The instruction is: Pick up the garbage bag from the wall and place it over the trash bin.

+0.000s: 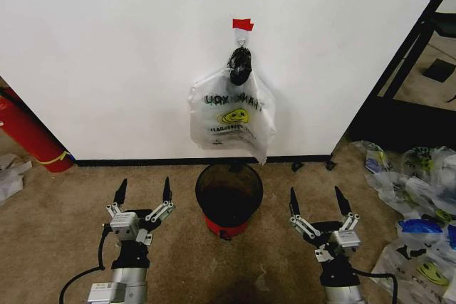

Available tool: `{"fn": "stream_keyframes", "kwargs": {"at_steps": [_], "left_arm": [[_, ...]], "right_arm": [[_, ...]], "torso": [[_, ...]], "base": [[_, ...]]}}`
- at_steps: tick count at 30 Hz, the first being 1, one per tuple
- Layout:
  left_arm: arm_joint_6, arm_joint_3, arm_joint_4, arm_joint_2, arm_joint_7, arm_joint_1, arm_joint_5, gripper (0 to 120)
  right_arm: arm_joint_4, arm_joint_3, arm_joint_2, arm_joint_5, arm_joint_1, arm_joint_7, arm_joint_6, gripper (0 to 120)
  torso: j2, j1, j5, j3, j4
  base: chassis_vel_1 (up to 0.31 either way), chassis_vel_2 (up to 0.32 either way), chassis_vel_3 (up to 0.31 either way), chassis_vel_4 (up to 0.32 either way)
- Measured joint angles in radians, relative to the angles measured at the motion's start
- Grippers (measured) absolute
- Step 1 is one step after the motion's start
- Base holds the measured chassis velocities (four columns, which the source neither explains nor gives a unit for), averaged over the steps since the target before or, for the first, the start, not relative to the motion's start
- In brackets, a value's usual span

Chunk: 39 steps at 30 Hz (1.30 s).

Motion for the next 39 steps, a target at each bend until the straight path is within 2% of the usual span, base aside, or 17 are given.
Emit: {"fn": "stream_keyframes", "kwargs": {"at_steps": [5, 11, 14, 18, 22, 25, 26, 28, 33, 34, 39], "left_arm": [[0.000, 0.001, 0.003, -0.001, 0.000, 0.000, 0.000, 100], [-0.003, 0.001, 0.000, -0.002, 0.000, 0.011, 0.005, 100], [-0.004, -0.011, -0.009, 0.003, 0.000, 0.020, 0.004, 100], [-0.004, -0.012, -0.009, 0.010, 0.000, 0.019, 0.004, 100], [-0.002, -0.012, -0.010, 0.004, 0.000, 0.025, 0.019, 100], [-0.001, -0.010, -0.011, -0.006, 0.000, 0.029, 0.038, 100], [-0.001, -0.010, -0.011, -0.006, 0.000, 0.029, 0.038, 100], [-0.001, -0.009, -0.011, -0.013, 0.000, 0.032, 0.049, 100], [0.002, -0.009, -0.009, -0.034, -0.002, 0.037, 0.072, 100], [0.002, -0.009, -0.009, -0.034, -0.002, 0.037, 0.072, 100], [0.001, -0.012, -0.011, -0.061, -0.003, 0.046, 0.091, 100]], "right_arm": [[0.003, -0.019, -0.008, 0.018, 0.004, -0.001, -0.013, 100], [0.005, -0.052, -0.059, 0.108, 0.037, -0.006, -0.078, 100], [-0.007, -0.048, -0.134, 0.244, 0.118, -0.033, -0.172, 100], [-0.026, -0.045, -0.188, 0.356, 0.195, -0.053, -0.228, 100], [-0.092, -0.086, -0.291, 0.595, 0.391, -0.128, -0.338, 100], [-0.165, -0.139, -0.327, 0.699, 0.523, -0.167, -0.391, 100], [-0.165, -0.139, -0.327, 0.699, 0.523, -0.167, -0.391, 100], [-0.225, -0.186, -0.337, 0.762, 0.637, -0.181, -0.425, 100], [-0.415, -0.299, -0.304, 0.961, 0.922, -0.174, -0.492, 100], [-0.415, -0.299, -0.304, 0.961, 0.922, -0.174, -0.492, 100], [-0.598, -0.352, -0.231, 1.082, 1.151, -0.150, -0.511, 100]], "torso": [[0.000, 0.000, 0.0000, 0.000, -0.0001], [0.000, 0.000, 0.0000, 0.000, 0.0000], [0.000, 0.000, 0.0001, 0.000, 0.0001], [0.000, 0.000, 0.0001, 0.000, 0.0000], [0.000, 0.000, 0.0001, 0.000, 0.0001], [0.000, 0.000, 0.0001, 0.000, 0.0001], [0.000, 0.000, 0.0001, 0.000, 0.0001], [0.000, 0.000, 0.0003, 0.000, 0.0000], [0.000, 0.000, 0.0001, 0.000, 0.0002], [0.000, 0.000, 0.0001, 0.000, 0.0002], [0.000, 0.000, 0.0000, 0.000, 0.0002]], "base": [[0.000, 0.000, 0.000, 0.000], [0.000, 0.000, 0.000, 0.000], [0.000, 0.000, 0.000, 0.000], [0.000, 0.000, 0.000, 0.000], [0.000, 0.000, 0.000, 0.000], [0.000, 0.000, 0.000, 0.000], [0.000, 0.000, 0.000, 0.000], [0.000, 0.000, 0.000, 0.000], [0.000, 0.000, 0.000, 0.000], [0.000, 0.000, 0.000, 0.000], [0.000, 0.000, 0.000, 0.000]]}}
